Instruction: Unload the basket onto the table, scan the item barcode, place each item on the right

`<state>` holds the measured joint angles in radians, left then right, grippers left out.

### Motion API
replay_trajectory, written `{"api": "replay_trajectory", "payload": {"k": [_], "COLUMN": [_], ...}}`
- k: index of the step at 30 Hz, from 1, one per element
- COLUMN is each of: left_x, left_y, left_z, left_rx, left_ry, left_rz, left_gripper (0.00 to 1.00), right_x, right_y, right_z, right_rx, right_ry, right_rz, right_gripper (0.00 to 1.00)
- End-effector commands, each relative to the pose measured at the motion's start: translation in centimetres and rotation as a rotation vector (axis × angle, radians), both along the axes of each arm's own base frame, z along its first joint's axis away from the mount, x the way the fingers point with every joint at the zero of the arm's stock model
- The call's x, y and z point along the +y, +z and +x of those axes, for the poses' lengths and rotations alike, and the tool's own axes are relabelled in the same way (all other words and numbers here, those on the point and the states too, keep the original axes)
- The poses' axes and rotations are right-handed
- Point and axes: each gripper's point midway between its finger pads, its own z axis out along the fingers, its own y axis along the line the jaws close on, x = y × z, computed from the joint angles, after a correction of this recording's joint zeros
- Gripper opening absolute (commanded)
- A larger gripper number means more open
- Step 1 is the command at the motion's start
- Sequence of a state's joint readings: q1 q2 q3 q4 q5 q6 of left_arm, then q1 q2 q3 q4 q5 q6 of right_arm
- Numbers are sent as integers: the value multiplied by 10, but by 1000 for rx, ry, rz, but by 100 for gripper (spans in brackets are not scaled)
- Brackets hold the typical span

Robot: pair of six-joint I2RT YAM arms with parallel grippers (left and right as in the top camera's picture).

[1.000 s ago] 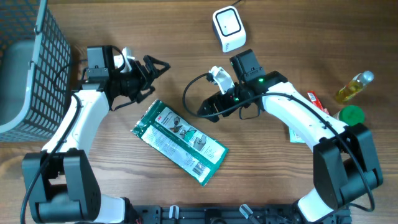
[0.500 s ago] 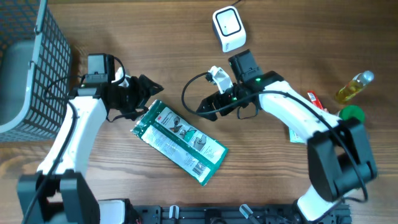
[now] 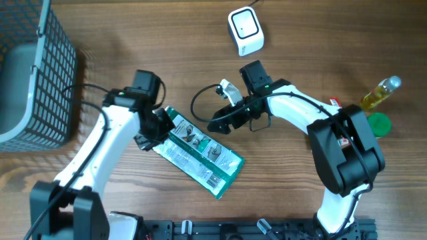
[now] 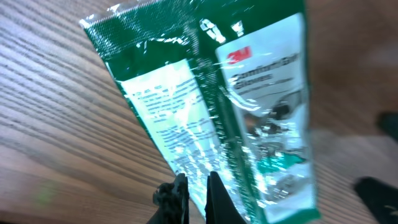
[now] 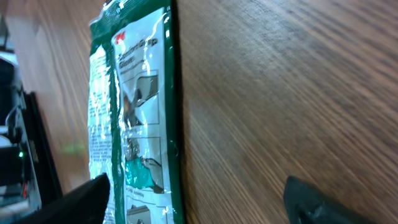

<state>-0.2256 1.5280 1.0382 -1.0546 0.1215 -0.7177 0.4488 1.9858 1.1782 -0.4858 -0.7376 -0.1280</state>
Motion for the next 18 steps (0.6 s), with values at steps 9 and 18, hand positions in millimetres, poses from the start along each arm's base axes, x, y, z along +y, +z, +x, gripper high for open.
{"api": "replay_trajectory", "payload": {"k": [9, 18], "left_x": [2, -3], "left_y": [-48, -75], "left_z": [-37, -52], "left_rx": [201, 197], "left_ry": [-21, -35], "left_rz": [111, 117], "left_gripper": [4, 6], "right_x": [1, 0], "right_y": [-9, -10], "right_z": [-16, -16], "right_rx": [125, 125], "right_ry": [-21, -23], "right_rz": [10, 0], "right_gripper": [70, 71]}}
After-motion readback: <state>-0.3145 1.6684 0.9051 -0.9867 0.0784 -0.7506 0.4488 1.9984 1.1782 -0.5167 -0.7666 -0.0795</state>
